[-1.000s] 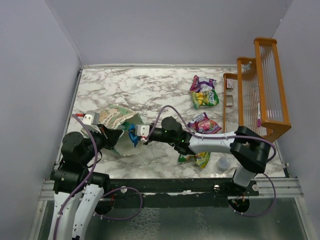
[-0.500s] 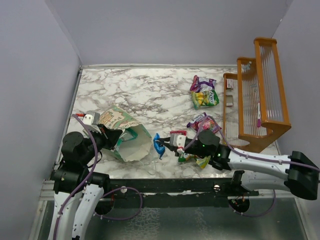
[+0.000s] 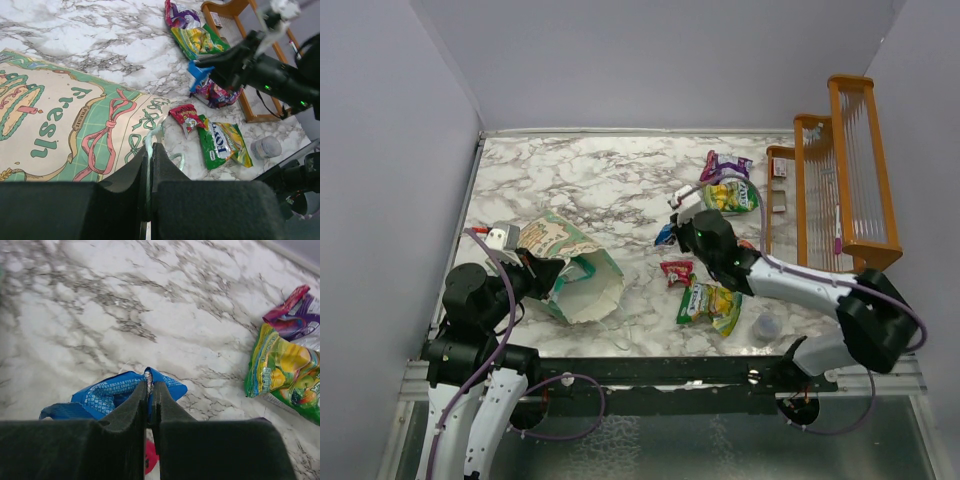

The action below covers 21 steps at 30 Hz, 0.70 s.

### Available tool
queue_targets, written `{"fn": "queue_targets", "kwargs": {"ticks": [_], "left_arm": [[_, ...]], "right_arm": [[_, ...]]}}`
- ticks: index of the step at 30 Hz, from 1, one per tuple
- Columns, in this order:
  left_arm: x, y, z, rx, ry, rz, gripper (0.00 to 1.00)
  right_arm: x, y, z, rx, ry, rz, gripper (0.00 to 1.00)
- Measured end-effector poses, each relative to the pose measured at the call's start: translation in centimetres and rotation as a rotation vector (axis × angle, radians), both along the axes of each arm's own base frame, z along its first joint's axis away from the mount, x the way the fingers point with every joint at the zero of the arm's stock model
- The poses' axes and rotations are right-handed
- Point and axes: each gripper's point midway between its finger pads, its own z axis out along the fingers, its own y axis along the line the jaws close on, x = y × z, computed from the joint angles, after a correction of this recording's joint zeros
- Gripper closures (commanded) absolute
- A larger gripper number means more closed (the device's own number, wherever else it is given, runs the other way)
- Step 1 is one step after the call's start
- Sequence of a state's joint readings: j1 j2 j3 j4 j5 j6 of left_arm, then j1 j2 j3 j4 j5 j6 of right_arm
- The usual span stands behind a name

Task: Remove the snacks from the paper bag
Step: Place the snack at the center of the board.

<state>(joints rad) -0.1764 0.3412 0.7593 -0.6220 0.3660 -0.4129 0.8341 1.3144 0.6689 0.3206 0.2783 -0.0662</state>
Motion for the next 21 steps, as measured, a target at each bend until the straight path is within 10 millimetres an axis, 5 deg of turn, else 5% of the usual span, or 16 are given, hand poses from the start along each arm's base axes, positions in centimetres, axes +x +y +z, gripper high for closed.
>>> {"fn": "queue_targets", "kwargs": {"ticks": [6,13,17,21], "left_arm": [[0.0,0.0,0.0,0.001,0.001,0.0,1.0],[0.0,0.0,0.0,0.001,0.001,0.001,1.0],[0.0,0.0,0.0,0.001,0.001,0.001,1.0],[0.0,0.0,0.0,0.001,0.002,0.001,1.0]], "right_arm": [[7.4,-1.2,-4.6,-0.007,0.209,-0.208,0.96],[10.8,-2.7,-8.9,-0.027,0.35,-0.366,0.92],[9.7,-3.2,-11.5,-0.066,0.42,-0.388,0.66],[8.5,-3.8,-11.3,-0.052,0.44,-0.39,0.36]]}}
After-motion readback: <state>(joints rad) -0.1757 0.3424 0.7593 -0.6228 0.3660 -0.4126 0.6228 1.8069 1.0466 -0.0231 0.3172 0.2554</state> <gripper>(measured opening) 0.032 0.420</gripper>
